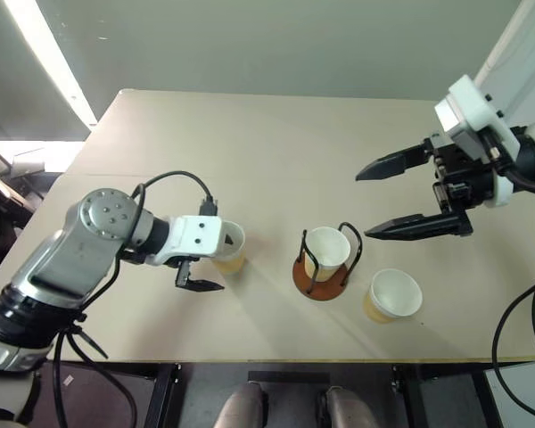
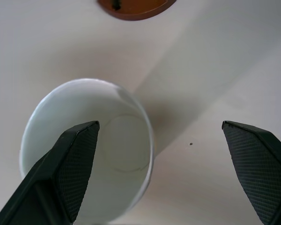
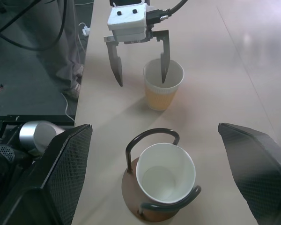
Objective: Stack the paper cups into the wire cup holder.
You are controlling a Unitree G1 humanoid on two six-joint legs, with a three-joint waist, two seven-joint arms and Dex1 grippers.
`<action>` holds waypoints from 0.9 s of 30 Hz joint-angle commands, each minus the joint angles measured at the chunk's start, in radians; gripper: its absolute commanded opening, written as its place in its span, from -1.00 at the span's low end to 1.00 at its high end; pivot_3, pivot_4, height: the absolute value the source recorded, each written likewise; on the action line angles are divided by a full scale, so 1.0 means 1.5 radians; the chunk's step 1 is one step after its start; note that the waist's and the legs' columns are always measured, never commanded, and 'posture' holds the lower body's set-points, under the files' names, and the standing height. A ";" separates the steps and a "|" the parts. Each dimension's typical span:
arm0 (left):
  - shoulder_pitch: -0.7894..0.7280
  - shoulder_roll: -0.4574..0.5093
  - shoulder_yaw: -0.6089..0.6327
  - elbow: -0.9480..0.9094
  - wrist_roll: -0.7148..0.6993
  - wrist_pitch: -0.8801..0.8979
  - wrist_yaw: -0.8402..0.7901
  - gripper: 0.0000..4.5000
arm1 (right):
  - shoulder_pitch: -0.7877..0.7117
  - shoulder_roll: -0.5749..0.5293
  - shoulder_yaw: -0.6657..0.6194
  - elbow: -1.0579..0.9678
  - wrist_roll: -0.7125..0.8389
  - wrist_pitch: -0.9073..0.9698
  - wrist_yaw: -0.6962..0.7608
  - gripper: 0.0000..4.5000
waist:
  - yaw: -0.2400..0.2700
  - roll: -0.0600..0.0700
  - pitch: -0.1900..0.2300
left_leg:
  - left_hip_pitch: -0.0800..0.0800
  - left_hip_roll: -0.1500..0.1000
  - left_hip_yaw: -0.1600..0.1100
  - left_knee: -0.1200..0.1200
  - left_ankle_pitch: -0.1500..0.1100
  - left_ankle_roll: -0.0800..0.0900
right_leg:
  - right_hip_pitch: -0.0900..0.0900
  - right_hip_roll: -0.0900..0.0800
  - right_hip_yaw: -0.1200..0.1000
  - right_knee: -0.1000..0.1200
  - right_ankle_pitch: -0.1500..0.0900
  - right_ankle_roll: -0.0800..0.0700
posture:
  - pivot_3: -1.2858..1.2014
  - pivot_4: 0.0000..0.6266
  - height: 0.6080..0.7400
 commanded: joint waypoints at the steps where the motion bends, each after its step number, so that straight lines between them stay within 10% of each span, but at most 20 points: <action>1: -0.012 -0.009 0.002 0.030 0.014 -0.068 -0.013 0.58 | 0.003 -0.012 -0.022 -0.004 0.005 -0.014 -0.006 1.00 | 0.000 0.000 0.000 | 0.000 0.000 0.000 0.000 0.000 0.000 | 0.000 0.000 0.000 0.000 0.000 0.000 | 0.03 -0.52 1.00; 11: -0.044 -0.043 0.028 0.059 -0.032 -0.098 -0.052 -0.99 | 0.026 -0.017 -0.036 -0.007 0.010 -0.026 -0.016 1.00 | 0.000 0.000 0.000 | -0.001 0.000 0.000 0.000 0.000 0.000 | 0.000 0.000 0.000 0.000 0.000 0.000 | 0.03 -0.52 1.00; 27: -0.315 -0.155 0.047 0.102 -0.205 0.082 -0.122 -0.99 | 0.178 -0.105 -0.118 0.057 -0.001 -0.079 0.001 1.00 | 0.004 0.000 0.000 | -0.002 0.000 0.000 0.002 0.000 0.001 | 0.000 -0.001 0.000 0.000 0.001 0.001 | 0.03 -0.52 1.00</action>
